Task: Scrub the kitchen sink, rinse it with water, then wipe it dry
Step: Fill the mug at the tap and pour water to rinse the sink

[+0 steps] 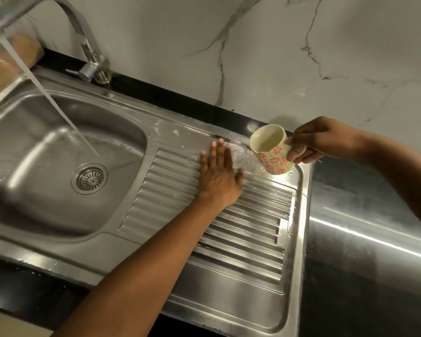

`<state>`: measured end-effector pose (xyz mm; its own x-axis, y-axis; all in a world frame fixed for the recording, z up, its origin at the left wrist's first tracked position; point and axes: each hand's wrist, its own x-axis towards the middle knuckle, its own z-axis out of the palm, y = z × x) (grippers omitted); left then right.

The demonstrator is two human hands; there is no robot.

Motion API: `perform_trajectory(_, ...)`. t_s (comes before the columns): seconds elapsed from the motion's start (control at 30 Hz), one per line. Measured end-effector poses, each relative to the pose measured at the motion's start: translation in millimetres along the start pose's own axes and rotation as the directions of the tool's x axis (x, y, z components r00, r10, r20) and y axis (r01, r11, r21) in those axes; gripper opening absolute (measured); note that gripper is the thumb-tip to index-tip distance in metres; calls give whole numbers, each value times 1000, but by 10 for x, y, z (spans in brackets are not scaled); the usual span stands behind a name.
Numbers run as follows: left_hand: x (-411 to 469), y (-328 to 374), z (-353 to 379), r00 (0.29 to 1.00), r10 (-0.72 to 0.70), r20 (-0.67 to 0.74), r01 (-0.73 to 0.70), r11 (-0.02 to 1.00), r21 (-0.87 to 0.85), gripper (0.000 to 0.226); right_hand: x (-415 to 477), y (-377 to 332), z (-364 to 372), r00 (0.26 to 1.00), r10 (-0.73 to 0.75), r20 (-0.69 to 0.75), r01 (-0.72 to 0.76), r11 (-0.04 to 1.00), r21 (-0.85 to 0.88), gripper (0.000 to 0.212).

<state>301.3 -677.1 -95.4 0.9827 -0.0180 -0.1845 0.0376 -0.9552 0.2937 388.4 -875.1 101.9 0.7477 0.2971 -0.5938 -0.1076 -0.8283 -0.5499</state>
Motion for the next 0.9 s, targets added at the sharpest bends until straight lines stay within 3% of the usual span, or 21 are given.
perform_trajectory(0.23, -206, 720, 263, 930, 341, 137, -352, 933, 74, 78, -315, 281, -107, 988, 147, -49, -155, 955, -253, 23)
perform_trajectory(0.4, -231, 922, 319, 888, 420, 188, -449, 881, 148, 73, -438, 413, -10, 969, 238, -68, -247, 951, -185, 25)
perform_trajectory(0.5, -247, 831, 288, 910, 387, 153, -408, 901, 146, 76, -562, 455, 86, 972, 229, -51, -233, 968, -92, 27)
perform_trajectory(0.73, -410, 312, 197, 997, 63, 46, -66, 996, 63, 80, -980, 449, 412, 985, 175, 6, -175, 984, 27, 25)
perform_trajectory(0.9, -620, 257, 149, 997, 48, 64, -49, 999, 10, 79, -1227, 519, 560, 982, 190, -14, -188, 979, 81, 25)
